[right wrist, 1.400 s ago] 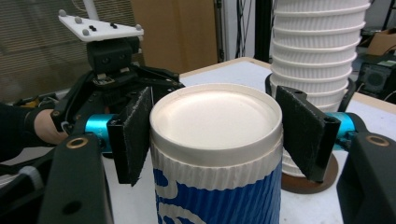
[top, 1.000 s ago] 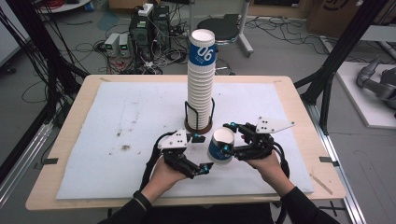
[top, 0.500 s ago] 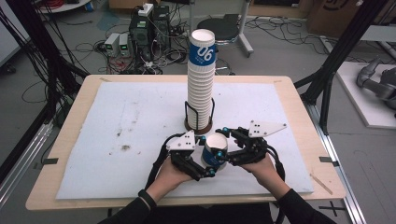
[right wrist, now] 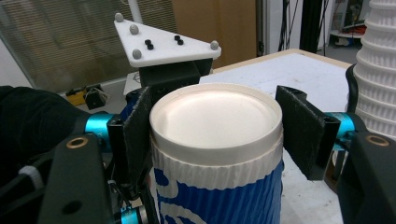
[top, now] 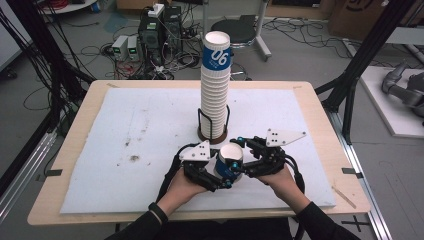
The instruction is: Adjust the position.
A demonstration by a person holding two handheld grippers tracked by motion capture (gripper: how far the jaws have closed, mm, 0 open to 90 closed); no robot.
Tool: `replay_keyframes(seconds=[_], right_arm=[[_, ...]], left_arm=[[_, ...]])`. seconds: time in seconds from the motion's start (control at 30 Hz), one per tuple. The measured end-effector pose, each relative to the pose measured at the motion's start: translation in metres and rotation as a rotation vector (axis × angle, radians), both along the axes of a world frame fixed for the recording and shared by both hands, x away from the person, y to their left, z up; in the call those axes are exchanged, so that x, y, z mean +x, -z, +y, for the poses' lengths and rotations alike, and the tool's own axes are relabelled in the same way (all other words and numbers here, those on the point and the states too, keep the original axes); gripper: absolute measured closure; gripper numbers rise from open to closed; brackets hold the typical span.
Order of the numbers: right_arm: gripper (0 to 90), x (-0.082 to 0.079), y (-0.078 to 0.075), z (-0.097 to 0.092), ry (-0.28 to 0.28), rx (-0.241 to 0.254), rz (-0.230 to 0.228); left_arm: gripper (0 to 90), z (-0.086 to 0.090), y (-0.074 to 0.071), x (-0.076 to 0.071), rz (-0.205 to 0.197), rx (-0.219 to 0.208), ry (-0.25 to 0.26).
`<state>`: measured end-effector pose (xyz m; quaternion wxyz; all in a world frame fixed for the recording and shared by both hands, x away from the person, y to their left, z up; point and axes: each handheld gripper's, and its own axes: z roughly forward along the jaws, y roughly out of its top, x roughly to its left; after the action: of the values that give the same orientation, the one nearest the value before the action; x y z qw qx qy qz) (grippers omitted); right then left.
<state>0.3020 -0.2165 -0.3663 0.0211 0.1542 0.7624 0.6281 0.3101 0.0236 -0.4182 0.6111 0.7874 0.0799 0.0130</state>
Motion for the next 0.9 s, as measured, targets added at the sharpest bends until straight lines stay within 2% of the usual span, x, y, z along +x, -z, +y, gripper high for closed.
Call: replay_keyframes(seconds=[0.13,0.23,0.3,0.33,0.37,0.43,0.47,0.5,0.53,0.57,0.6,0.63,0.67,0.7,0.8,0.83,0.87,0.9], right_arm=[[30.9,0.001,0.000,0.000,-0.003,0.000,0.004],[26.7,0.002,-0.001,-0.001,-0.004,0.000,0.005],[23.5,0.004,-0.006,-0.006,0.000,-0.011,0.011],[21.7,0.005,-0.008,-0.007,0.000,-0.019,0.010],[21.7,0.006,-0.010,-0.009,0.001,-0.026,0.022],[21.5,0.007,-0.013,-0.011,-0.012,-0.033,0.034],[20.9,0.008,-0.018,-0.014,-0.014,-0.059,0.041],[20.8,0.009,-0.020,-0.015,-0.015,-0.078,0.036],[20.8,0.009,-0.020,-0.015,-0.015,-0.078,0.036],[20.3,0.009,-0.024,-0.016,-0.029,-0.140,0.027],[20.2,0.009,-0.025,-0.015,-0.042,-0.174,0.023],[20.2,0.009,-0.025,-0.015,-0.042,-0.174,0.023],[20.2,0.009,-0.027,-0.013,-0.055,-0.240,0.026],[20.2,0.008,-0.027,-0.012,-0.059,-0.263,0.026],[20.3,0.008,-0.026,-0.009,-0.072,-0.293,0.034],[20.2,0.009,-0.023,-0.004,-0.082,-0.327,0.052],[20.2,0.008,-0.021,-0.002,-0.083,-0.345,0.055],[20.3,0.008,-0.018,0.000,-0.087,-0.358,0.055]], left_arm=[[20.9,0.001,-0.003,0.001,0.005,0.026,0.011],[21.3,0.002,-0.007,0.002,0.009,0.055,0.019],[21.6,0.002,-0.009,0.002,0.006,0.090,0.015],[21.7,0.003,-0.012,0.003,-0.002,0.120,0.014],[21.9,0.003,-0.012,0.003,-0.002,0.120,0.014],[22.0,0.003,-0.014,0.004,0.001,0.160,0.018],[22.3,0.003,-0.017,0.004,-0.004,0.207,0.011],[22.3,0.004,-0.019,0.005,-0.006,0.227,0.011],[22.4,0.004,-0.019,0.005,-0.006,0.227,0.011],[22.4,0.004,-0.020,0.005,-0.001,0.243,0.012],[22.4,0.004,-0.021,0.006,0.001,0.266,0.011],[22.4,0.004,-0.022,0.006,0.000,0.285,0.011],[22.7,0.004,-0.024,0.006,-0.005,0.312,0.010],[22.8,0.003,-0.025,0.005,-0.005,0.331,0.012],[22.9,0.000,-0.028,0.003,-0.025,0.393,0.018],[22.9,-0.002,-0.029,0.001,-0.045,0.411,0.020],[23.0,-0.002,-0.029,0.001,-0.045,0.411,0.020],[23.2,-0.004,-0.028,-0.001,-0.060,0.432,0.028]])
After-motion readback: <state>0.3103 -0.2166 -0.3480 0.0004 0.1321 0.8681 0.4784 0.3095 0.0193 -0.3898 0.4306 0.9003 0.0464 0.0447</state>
